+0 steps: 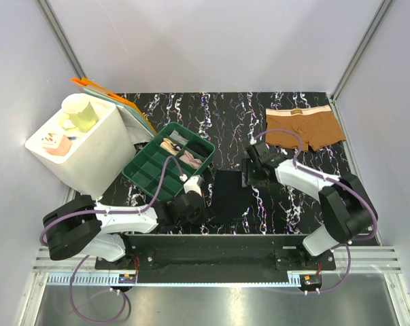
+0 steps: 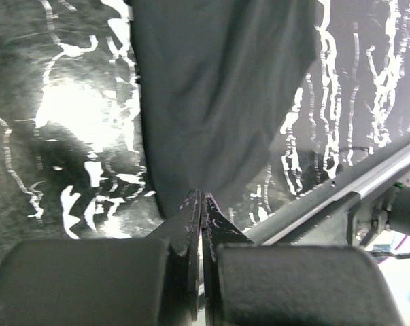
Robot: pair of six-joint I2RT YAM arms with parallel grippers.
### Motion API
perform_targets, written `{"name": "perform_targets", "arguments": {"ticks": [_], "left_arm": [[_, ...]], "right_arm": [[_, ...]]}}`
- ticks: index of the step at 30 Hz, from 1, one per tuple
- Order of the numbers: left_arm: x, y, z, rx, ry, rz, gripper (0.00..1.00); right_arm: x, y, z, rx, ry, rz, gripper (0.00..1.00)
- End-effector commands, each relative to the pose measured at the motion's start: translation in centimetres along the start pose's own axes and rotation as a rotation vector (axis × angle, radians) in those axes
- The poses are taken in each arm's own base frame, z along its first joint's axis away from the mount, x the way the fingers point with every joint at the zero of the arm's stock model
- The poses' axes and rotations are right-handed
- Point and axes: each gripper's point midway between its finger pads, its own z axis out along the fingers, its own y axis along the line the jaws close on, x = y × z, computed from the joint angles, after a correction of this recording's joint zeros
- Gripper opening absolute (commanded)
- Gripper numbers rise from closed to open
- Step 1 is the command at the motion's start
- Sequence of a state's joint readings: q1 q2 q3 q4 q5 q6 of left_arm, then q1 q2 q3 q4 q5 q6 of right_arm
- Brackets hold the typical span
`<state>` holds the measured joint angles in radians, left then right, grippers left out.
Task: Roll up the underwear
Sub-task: Fold the underwear at the center of the board.
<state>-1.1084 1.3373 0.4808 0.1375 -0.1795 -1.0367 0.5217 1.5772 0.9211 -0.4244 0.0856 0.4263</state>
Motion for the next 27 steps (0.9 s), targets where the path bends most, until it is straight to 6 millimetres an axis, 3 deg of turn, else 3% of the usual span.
{"name": "perform_targets", "arguments": {"ticks": [1, 18, 25, 27], "left_arm": [[-0.7, -1.0, 0.1, 0.047, -0.027, -0.015, 0.00], [-1.7, -0.4, -0.5, 0.032, -0.047, -0.006, 0.00], [-2.0, -0.2, -0.8, 0.033, -0.059, -0.012, 0.00], [-2.1, -0.2, -0.9, 0.032, -0.062, -0.013, 0.00]], "right_arm": [[3.1, 0.5, -1.6, -0.090, 0.074, 0.048, 0.63], [4.8, -0.7, 0.5, -0.029, 0.142, 0.015, 0.47], [5.6, -1.0, 0.9, -0.012, 0.171, 0.027, 0.30], [5.7, -1.0, 0.8, -0.018, 0.173, 0.024, 0.21]]}}
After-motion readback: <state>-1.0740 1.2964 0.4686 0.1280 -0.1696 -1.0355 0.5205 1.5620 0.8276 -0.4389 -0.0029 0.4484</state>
